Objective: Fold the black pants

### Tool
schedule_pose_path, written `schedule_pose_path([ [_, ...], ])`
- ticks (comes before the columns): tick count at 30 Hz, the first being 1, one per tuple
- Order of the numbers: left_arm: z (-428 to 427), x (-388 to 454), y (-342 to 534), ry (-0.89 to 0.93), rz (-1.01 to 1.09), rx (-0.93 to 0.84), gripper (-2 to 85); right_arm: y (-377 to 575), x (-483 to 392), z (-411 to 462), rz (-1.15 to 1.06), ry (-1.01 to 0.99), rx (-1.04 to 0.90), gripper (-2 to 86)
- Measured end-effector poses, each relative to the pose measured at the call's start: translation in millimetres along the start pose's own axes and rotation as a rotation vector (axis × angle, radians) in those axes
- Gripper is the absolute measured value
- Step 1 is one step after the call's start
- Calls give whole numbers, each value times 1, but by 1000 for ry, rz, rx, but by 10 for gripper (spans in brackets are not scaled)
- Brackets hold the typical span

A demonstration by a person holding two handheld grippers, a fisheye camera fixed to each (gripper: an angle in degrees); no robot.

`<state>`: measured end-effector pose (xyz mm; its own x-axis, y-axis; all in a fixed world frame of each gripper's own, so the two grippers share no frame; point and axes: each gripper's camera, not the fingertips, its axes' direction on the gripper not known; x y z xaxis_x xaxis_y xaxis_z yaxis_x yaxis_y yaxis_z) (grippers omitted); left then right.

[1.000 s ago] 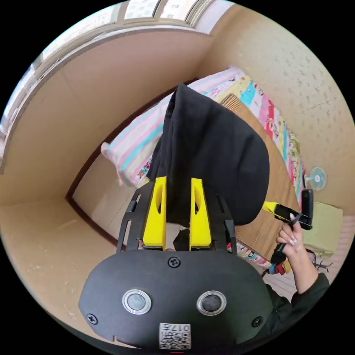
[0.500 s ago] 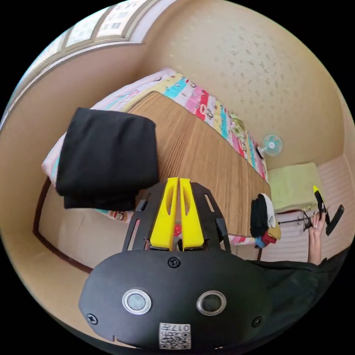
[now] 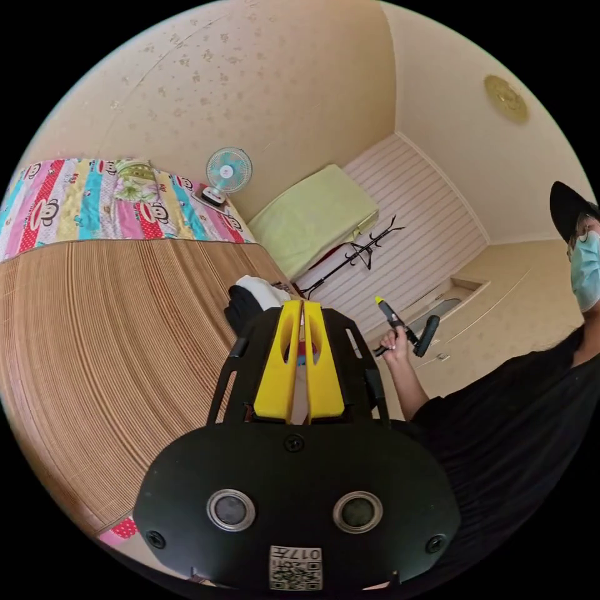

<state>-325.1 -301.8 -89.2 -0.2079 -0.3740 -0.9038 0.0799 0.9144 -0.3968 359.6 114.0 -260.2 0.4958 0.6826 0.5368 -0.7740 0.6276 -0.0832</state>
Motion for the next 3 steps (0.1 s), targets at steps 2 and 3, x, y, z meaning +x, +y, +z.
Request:
schedule_pose_path([
  [2, 29, 0, -4, 10, -13, -20, -1, -2, 40, 37, 67, -9, -86, 17],
  [3, 44, 0, -7, 1, -28, -27, 4, -7, 60, 61, 88, -11, -137, 24],
])
